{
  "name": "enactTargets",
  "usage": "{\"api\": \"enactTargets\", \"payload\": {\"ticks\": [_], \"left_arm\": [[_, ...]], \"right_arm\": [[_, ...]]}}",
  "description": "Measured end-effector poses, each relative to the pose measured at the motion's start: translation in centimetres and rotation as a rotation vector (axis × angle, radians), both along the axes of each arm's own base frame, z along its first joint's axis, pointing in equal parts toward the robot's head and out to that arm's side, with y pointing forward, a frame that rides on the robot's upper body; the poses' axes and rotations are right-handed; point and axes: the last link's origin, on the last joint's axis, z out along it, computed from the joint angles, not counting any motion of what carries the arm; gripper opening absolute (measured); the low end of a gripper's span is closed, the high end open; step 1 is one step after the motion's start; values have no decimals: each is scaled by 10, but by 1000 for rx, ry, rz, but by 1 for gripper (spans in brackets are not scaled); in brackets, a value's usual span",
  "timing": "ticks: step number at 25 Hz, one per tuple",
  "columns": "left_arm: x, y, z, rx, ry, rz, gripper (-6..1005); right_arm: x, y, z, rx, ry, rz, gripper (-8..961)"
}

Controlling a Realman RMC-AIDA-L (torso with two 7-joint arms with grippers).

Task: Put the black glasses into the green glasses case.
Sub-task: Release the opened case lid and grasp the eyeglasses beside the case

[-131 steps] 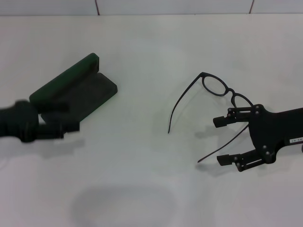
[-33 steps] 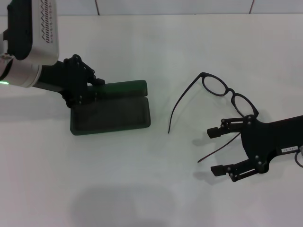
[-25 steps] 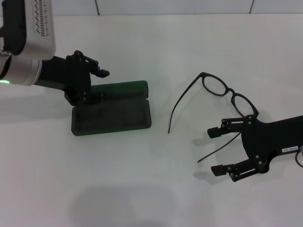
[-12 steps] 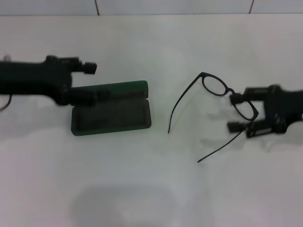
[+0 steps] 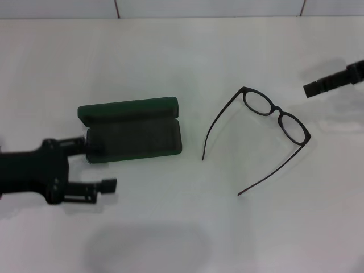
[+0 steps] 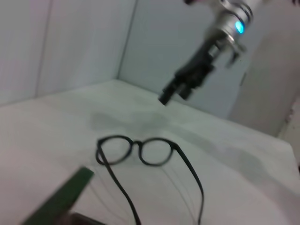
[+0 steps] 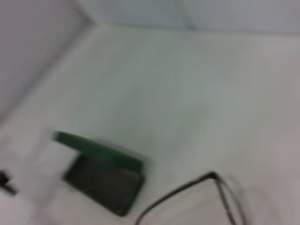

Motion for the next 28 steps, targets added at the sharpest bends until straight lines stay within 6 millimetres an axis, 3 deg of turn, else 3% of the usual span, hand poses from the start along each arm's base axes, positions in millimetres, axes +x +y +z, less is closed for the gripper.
{"api": "enactTargets", "payload": {"ticks": [3,5,11,18,28], "left_arm": [[-3,-4,-6,-11,7,-14,883],[-7,-9,-12,-19,11,-20,883],[-14,-12,-19,-42,46,-6,882],[-14,-12,-20,-40,57,-26,882],[-16,-14,-20,-31,60,-27,882]], "right_arm": [[-18,16,-11,-21,-99,-39,807],[-32,26,-28,-36,-176,-45,807],[-54,32,-68,-43,-329,-23,807],[-55,29,-93,-39,-440,10,808],[-51,28,-110,-14,-479,49,769]]}}
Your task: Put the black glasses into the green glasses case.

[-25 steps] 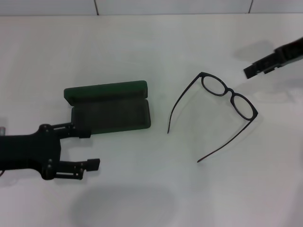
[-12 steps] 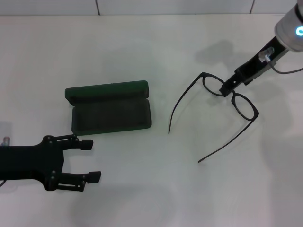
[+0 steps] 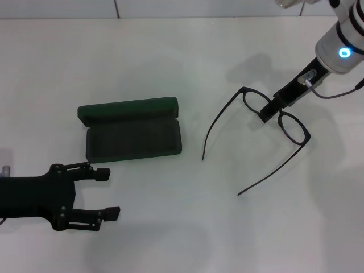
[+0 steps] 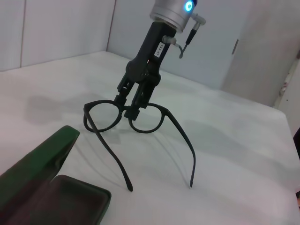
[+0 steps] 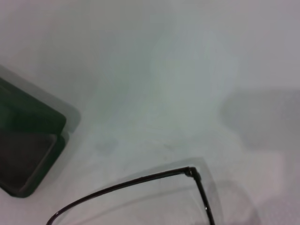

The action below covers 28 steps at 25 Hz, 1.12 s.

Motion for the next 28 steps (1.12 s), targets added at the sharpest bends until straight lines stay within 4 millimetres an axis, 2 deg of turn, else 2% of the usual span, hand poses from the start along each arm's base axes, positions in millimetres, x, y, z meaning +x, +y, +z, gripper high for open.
{"api": "enactTargets", "payload": {"ticks": [5,11,27,28], "left_arm": [[0,0,-1,3,2,2,881],[1,2,-2,3,3,-3,881],[2,4,-4,4,4,-4,881],[2,4,-4,3,3,-3,881]], "right_arm": [[5,0,-2,8,-16,9,748],[11,0,-5,16,-37,19,538],[9,0,-4,16,-35,22,87],[10,0,-4,15,-36,20,87]]}}
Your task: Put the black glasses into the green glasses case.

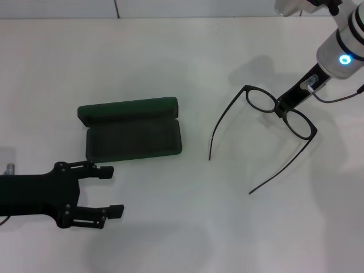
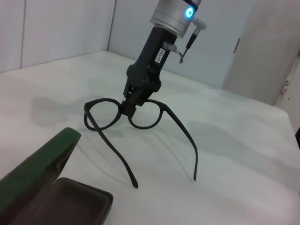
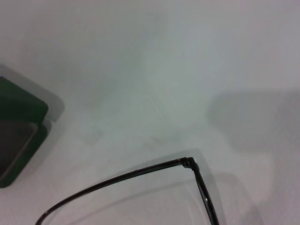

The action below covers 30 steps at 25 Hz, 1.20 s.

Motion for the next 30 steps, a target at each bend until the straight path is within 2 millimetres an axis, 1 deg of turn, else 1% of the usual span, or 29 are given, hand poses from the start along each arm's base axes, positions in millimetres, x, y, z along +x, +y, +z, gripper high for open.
{"api": "enactTargets", "payload": {"ticks": [4,10,12,16,19,21,24,27,30], "left_arm": [[2,-1,-1,-10,-21,8,881],[9,-7,-15,-37,-103,38,880],[11,-9,-22,-49,-135,57,880],[15,-13,-39,-94,-181,100,880],[20,-12,-46,-103,-229,120,880],[27,-8,-49,-111,-275,139,879],[37,-1,-53,-134,-326,160,804],[49,6,-58,-145,-378,151,733],[63,11,-68,-187,-414,130,670]], "right_arm": [[3,-1,8,-1,13,-13,87],[16,2,44,109,125,-39,86],[19,4,57,148,213,-48,86],[25,3,75,202,418,-46,86],[29,-1,83,235,559,-38,86],[30,-5,84,248,646,-28,85],[30,-11,77,251,775,-23,85],[31,-18,61,236,884,-32,85],[29,-24,44,224,946,-30,85]]}}
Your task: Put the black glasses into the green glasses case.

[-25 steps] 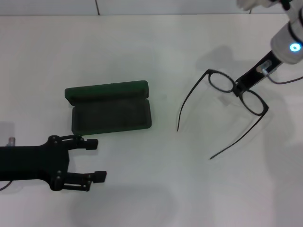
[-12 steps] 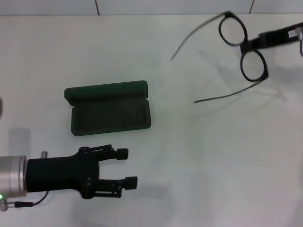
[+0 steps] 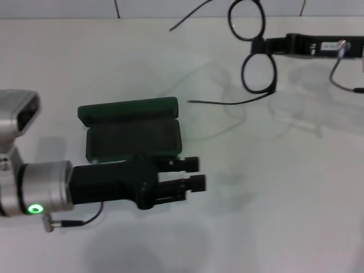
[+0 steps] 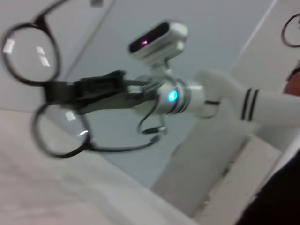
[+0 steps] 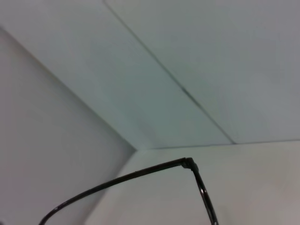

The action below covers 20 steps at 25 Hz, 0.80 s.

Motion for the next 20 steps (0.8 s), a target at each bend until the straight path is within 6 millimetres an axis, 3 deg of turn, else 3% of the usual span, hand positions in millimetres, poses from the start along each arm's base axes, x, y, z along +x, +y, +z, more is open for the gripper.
{"api": "enactTargets", "payload": {"ticks": [8,18,20], "left_arm": [[26,11,-13,-46,-47,-49,474],[30,18,-9,6,-80,-34,54],[31,19,-8,8,-82,-43,32]], "right_arm": [[-5,-11,-32,10,111,20,84],[-2,-21,-37,-8,137,41,83],[-1,-22,-38,-11,133,44,83]]}}
